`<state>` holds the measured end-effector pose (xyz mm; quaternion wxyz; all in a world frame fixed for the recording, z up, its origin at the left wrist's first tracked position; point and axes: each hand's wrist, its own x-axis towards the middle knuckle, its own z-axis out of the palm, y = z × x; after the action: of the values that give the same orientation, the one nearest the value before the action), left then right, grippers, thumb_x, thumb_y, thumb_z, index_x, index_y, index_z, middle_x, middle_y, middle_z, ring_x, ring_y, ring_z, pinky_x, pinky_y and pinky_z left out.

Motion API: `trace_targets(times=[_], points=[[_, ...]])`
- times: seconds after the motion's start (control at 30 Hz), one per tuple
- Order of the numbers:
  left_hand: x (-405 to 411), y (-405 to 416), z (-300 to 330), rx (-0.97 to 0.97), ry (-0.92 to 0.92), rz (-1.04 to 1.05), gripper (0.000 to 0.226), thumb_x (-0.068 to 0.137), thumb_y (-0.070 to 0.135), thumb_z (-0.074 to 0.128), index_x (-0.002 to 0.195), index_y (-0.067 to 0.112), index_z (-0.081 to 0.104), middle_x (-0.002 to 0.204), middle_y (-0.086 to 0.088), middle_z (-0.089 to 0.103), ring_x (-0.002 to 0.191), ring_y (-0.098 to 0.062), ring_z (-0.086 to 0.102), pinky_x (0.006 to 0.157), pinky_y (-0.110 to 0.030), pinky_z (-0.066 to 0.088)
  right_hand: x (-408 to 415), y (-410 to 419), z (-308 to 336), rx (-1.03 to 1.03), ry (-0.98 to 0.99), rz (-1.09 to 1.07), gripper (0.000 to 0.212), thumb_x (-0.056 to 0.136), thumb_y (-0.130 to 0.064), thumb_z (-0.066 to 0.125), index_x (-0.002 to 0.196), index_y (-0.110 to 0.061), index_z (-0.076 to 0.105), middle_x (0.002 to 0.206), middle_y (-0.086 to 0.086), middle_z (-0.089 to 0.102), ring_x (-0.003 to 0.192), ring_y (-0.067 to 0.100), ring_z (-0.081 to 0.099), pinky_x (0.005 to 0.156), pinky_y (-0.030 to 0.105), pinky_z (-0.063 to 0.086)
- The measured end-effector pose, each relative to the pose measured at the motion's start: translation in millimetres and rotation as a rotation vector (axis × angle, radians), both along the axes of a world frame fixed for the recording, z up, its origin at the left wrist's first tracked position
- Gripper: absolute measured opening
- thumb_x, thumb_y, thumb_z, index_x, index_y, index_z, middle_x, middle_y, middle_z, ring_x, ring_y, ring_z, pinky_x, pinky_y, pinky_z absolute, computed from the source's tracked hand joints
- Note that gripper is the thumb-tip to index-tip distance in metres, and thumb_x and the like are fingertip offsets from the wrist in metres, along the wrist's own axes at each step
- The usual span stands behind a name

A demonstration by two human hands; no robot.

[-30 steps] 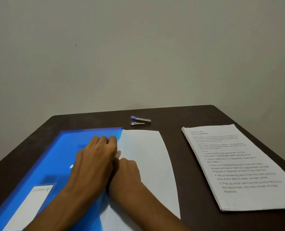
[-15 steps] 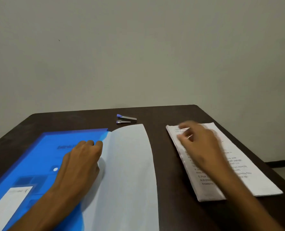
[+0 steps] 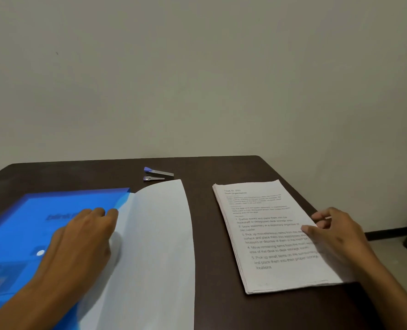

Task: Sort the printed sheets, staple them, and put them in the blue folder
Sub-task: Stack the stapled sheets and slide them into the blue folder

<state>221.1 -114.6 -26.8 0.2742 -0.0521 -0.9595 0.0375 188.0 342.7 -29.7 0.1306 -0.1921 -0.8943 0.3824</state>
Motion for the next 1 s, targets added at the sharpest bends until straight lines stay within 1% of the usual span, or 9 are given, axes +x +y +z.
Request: trace_targets(times=[0.13, 0.23, 0.33, 0.5, 0.67, 0.77, 0.83, 0.9, 1.0], points=[[-1, 1, 2, -0.012, -0.007, 0.002, 0.058, 0.037, -0.015, 0.082, 0.062, 0.017, 0.041, 0.054, 0.005, 0.031, 0.051, -0.018, 0.021, 0.05, -0.017, 0.002, -1, 4, 1, 0.061, 0.03, 0.02, 0.008, 0.094, -0.018, 0.075, 0.09, -0.019, 0.068, 0.08, 0.004, 0.073, 0.077, 0.024, 0.072, 0.072, 0.046, 0.061], [-2, 1, 3, -0.013, -0.008, 0.002, 0.058, 0.035, -0.015, 0.083, 0.061, 0.017, 0.041, 0.053, 0.005, 0.031, 0.049, -0.017, 0.021, 0.049, -0.015, 0.003, 2, 5, 1, 0.081, 0.073, 0.034, 0.011, 0.099, -0.019, 0.068, 0.089, -0.017, 0.067, 0.082, 0.003, 0.073, 0.077, 0.023, 0.07, 0.064, 0.036, 0.053], [-1, 2, 5, -0.011, -0.009, -0.002, 0.06, 0.034, -0.017, 0.082, 0.06, 0.016, 0.04, 0.052, 0.004, 0.031, 0.048, -0.017, 0.02, 0.049, -0.015, 0.004, 4, 7, 2, 0.083, 0.154, 0.015, 0.011, 0.099, -0.018, 0.067, 0.088, -0.018, 0.067, 0.087, 0.004, 0.072, 0.08, 0.024, 0.068, 0.067, 0.036, 0.053], [2, 4, 8, -0.01, 0.026, -0.016, 0.059, 0.035, -0.019, 0.081, 0.06, 0.015, 0.041, 0.052, 0.002, 0.033, 0.049, -0.018, 0.022, 0.051, -0.015, 0.001, 7, 6, 9, 0.109, 0.309, 0.001, 0.007, 0.1, -0.022, 0.067, 0.095, -0.018, 0.066, 0.096, 0.002, 0.071, 0.083, 0.017, 0.066, 0.062, 0.024, 0.044], [2, 4, 9, -0.009, 0.034, -0.013, 0.059, 0.035, -0.021, 0.079, 0.062, 0.015, 0.04, 0.055, 0.004, 0.029, 0.051, -0.021, 0.023, 0.051, -0.018, 0.002, 8, 4, 15, 0.033, 0.46, -0.03, 0.006, 0.102, -0.024, 0.065, 0.101, -0.019, 0.062, 0.102, 0.002, 0.069, 0.089, 0.023, 0.067, 0.065, 0.032, 0.049], [4, 4, 10, 0.003, 0.021, -0.01, 0.06, 0.036, -0.02, 0.079, 0.063, 0.016, 0.039, 0.054, 0.001, 0.036, 0.045, -0.025, 0.033, 0.048, -0.02, 0.008, 4, 6, 10, 0.022, 0.395, -0.037, 0.01, 0.106, -0.024, 0.057, 0.108, -0.014, 0.057, 0.099, 0.009, 0.068, 0.086, 0.027, 0.064, 0.064, 0.03, 0.043], [4, 3, 11, 0.019, 0.028, -0.021, 0.065, 0.036, -0.021, 0.077, 0.063, 0.017, 0.033, 0.054, 0.002, 0.032, 0.045, -0.025, 0.029, 0.046, -0.021, 0.011, 3, 7, 7, -0.044, 0.36, -0.044, 0.009, 0.106, -0.024, 0.056, 0.109, -0.016, 0.057, 0.097, 0.012, 0.07, 0.083, 0.03, 0.066, 0.065, 0.032, 0.048], [4, 1, 11, 0.03, 0.031, -0.026, 0.067, 0.038, -0.021, 0.076, 0.065, 0.018, 0.028, 0.056, 0.004, 0.027, 0.049, -0.023, 0.022, 0.046, -0.022, 0.01, 6, 4, 10, -0.182, 0.353, -0.064, 0.006, 0.106, -0.026, 0.058, 0.109, -0.02, 0.058, 0.098, 0.012, 0.072, 0.085, 0.037, 0.071, 0.071, 0.049, 0.06], [4, -4, 12, 0.043, 0.005, -0.013, 0.063, 0.043, -0.017, 0.077, 0.066, 0.018, 0.029, 0.059, 0.006, 0.025, 0.049, -0.025, 0.025, 0.047, -0.023, 0.011, 14, -3, 22, -0.421, 0.358, -0.062, 0.01, 0.106, -0.02, 0.06, 0.115, -0.018, 0.062, 0.098, 0.015, 0.074, 0.084, 0.041, 0.074, 0.081, 0.065, 0.06]])
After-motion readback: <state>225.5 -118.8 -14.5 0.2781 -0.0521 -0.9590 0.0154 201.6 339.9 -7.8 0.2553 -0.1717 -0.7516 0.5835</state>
